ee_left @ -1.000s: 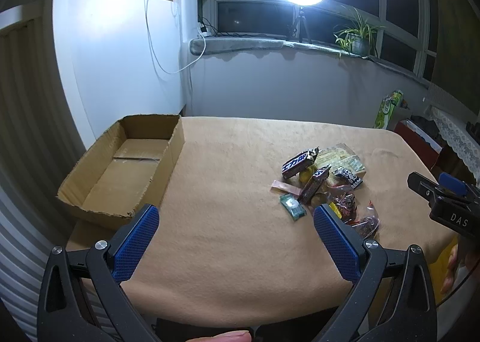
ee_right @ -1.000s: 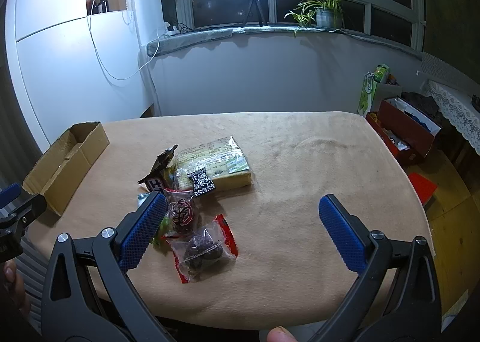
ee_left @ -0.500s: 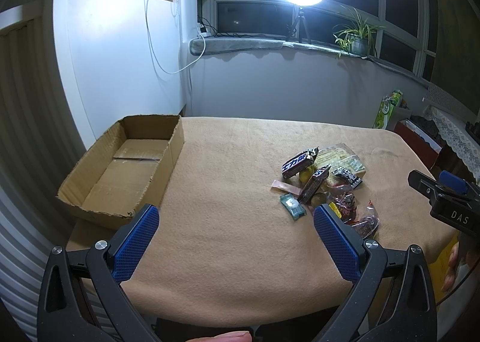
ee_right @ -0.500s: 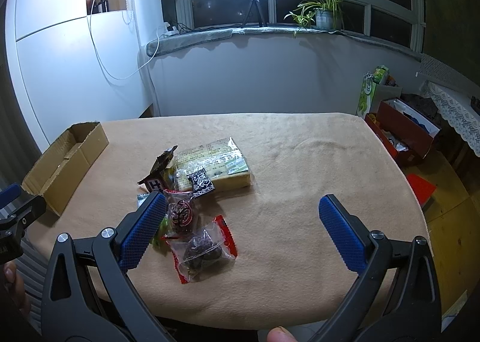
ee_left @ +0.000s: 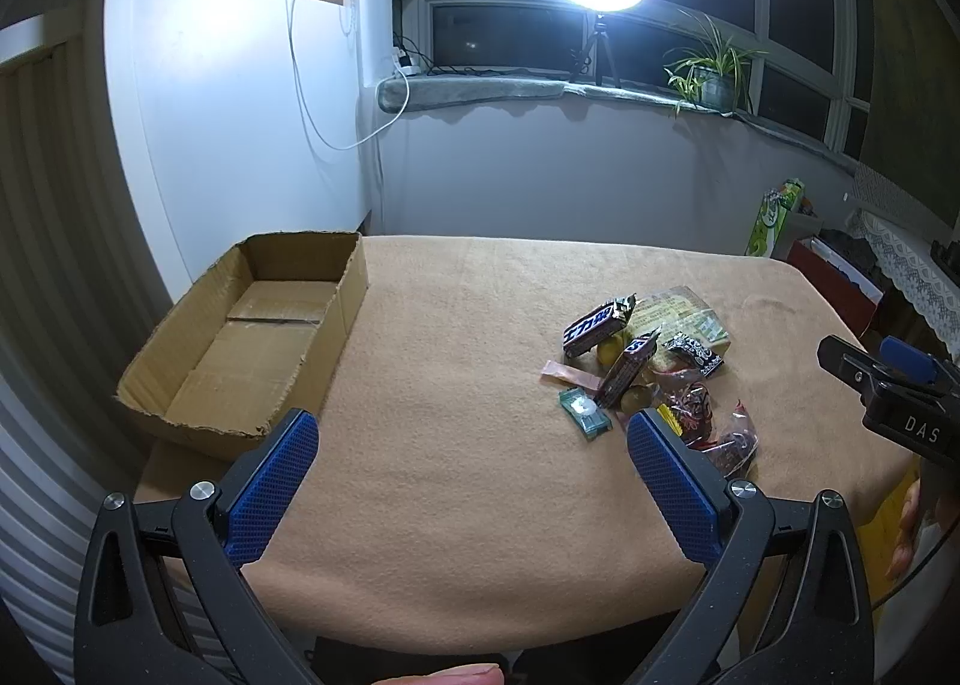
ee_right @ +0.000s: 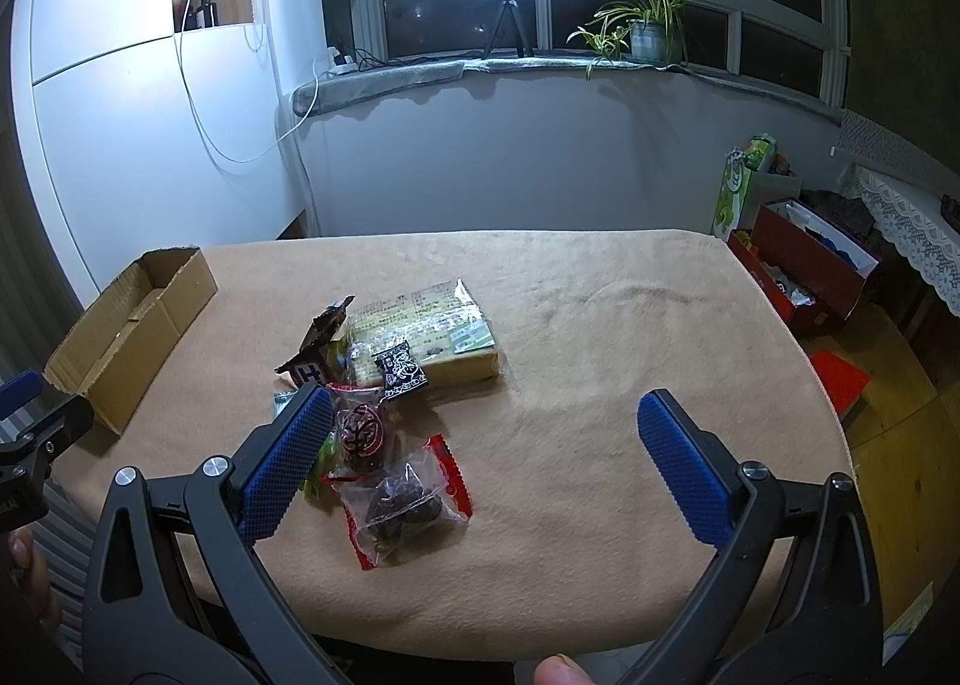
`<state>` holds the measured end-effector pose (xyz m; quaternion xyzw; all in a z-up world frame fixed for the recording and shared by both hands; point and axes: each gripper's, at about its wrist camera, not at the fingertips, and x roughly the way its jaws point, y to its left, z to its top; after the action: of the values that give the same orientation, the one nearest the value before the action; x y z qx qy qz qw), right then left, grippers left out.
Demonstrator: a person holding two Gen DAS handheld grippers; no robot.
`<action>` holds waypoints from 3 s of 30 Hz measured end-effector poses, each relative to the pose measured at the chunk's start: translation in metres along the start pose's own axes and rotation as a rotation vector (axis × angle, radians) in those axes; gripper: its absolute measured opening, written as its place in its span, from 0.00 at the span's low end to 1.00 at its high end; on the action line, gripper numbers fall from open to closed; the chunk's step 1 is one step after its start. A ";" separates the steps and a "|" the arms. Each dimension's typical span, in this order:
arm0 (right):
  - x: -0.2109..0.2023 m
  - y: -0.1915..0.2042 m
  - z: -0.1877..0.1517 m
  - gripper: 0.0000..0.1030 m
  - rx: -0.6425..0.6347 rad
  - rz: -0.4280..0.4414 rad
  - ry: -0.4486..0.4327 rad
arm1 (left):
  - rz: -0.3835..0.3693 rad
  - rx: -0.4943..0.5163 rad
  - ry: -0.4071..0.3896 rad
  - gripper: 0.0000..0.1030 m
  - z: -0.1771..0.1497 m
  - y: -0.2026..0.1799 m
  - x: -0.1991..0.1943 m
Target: Organize snacks
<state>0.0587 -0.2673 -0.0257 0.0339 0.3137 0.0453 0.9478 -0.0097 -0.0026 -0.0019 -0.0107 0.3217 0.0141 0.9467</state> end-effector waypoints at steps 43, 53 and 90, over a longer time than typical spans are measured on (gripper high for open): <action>0.018 0.000 -0.020 1.00 -0.018 -0.006 0.080 | -0.038 0.024 0.087 1.00 -0.023 -0.008 0.033; 0.046 0.004 -0.064 1.00 -0.054 0.074 0.188 | -0.068 0.090 0.212 1.00 -0.061 -0.023 0.084; 0.063 0.012 -0.092 0.64 -0.166 0.290 -0.042 | -0.423 0.104 0.115 0.58 -0.033 -0.055 0.123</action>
<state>0.0531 -0.2454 -0.1356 0.0016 0.2809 0.2065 0.9373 0.0695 -0.0557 -0.1028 -0.0300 0.3661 -0.2018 0.9079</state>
